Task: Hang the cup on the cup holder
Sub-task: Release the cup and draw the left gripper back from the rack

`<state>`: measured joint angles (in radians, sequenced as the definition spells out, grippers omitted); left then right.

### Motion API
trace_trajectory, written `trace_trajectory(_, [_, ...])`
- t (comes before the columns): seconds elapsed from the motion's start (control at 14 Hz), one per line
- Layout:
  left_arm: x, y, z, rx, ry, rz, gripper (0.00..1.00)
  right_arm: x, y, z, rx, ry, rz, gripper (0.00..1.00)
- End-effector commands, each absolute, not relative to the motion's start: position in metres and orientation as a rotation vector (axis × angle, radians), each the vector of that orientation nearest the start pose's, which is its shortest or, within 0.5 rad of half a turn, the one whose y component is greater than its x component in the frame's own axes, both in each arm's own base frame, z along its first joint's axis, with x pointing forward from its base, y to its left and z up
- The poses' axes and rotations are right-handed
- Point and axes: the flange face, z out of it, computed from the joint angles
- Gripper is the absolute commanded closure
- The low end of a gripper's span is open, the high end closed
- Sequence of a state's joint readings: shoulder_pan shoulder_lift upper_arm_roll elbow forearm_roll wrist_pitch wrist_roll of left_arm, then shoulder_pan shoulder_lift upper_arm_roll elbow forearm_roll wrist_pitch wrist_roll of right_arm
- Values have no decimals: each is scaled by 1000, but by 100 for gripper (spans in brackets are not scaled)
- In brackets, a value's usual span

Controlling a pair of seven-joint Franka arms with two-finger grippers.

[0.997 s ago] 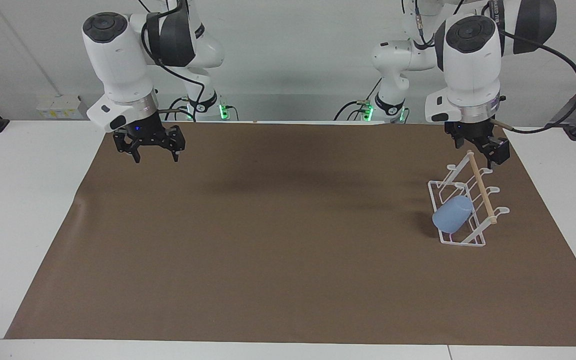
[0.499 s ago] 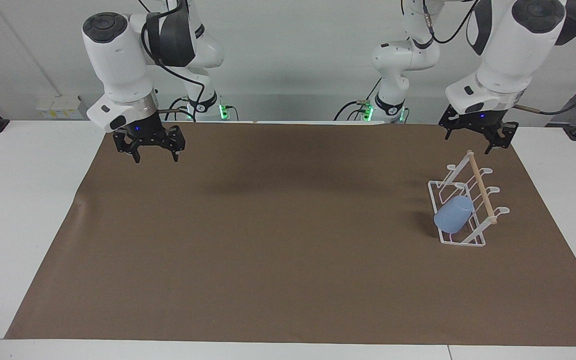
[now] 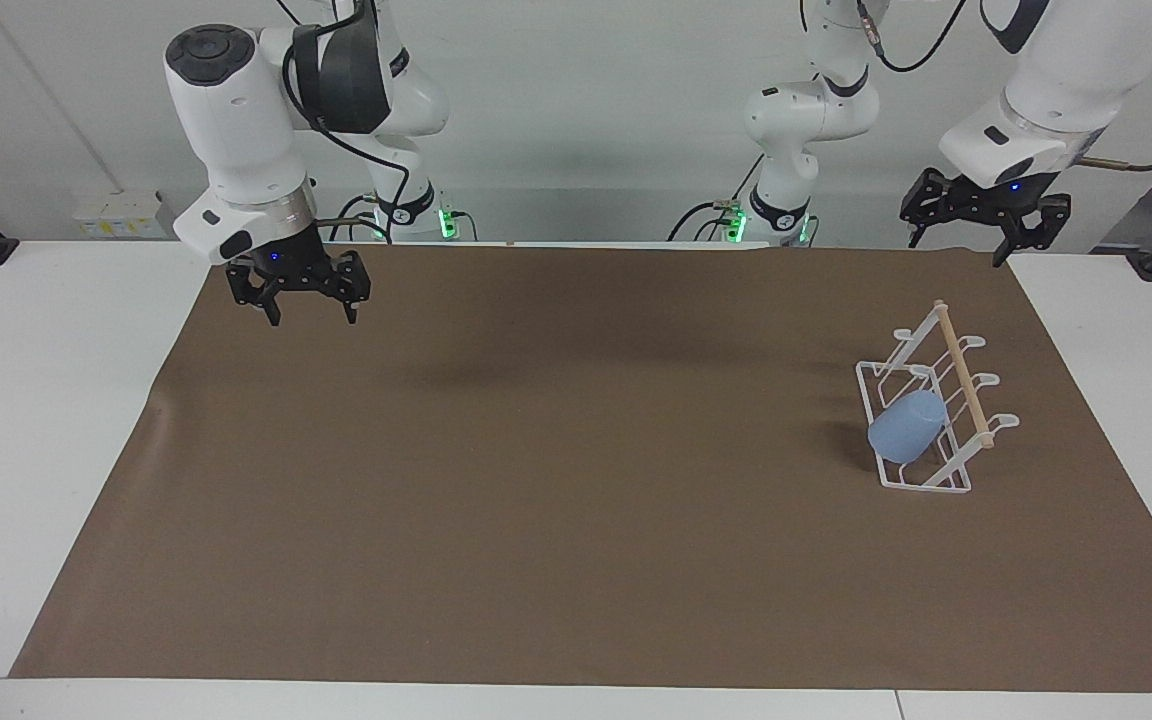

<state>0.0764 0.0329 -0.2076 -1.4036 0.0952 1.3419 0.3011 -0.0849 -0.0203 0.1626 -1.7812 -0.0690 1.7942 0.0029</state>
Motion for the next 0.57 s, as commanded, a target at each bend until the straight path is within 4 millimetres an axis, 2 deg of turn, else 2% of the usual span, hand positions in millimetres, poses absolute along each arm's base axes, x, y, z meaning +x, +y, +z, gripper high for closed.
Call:
trace_trajectory(0.0, [529,-50,675,-3047,535,126,0,554,36,558,-3195,-121,-81,0])
trace_trajectory(0.21, [519,-50,662,-3060,461,66,0,554,36,558,-3195,-121,-81,0])
trace_trajectory(0.5, [516,-50,660,-3057,467,87,0,554,37,558,-3195,-125,-78,0])
